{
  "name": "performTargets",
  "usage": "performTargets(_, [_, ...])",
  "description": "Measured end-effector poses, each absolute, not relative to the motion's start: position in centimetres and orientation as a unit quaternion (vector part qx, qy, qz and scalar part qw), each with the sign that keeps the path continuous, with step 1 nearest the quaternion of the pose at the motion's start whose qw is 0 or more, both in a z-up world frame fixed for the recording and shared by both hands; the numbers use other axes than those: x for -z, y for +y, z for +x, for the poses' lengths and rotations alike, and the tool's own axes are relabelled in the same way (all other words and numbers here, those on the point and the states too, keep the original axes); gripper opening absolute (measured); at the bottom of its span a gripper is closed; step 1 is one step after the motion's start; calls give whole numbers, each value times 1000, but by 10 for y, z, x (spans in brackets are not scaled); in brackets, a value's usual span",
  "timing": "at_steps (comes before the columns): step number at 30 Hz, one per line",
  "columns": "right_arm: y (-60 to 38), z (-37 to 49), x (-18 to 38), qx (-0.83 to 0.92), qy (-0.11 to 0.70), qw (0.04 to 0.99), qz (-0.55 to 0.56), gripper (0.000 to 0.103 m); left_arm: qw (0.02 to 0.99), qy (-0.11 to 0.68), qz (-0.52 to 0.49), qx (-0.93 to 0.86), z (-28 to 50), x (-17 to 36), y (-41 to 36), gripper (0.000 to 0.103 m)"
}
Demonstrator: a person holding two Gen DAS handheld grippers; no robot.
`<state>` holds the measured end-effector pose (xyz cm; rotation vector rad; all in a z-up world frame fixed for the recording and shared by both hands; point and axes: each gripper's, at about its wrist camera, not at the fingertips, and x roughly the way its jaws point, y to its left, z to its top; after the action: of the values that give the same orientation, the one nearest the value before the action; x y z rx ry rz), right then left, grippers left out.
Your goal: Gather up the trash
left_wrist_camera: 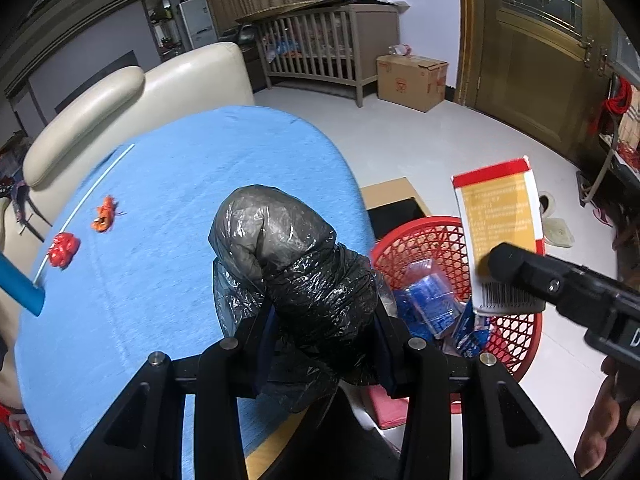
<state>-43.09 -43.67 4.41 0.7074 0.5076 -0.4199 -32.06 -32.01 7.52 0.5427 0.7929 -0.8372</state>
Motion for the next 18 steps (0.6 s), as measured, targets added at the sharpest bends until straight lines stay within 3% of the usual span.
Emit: performTargets(18, [-456,-453,-40,276,281,859,327,59,778,380,227,446,-320,-76,-345,44])
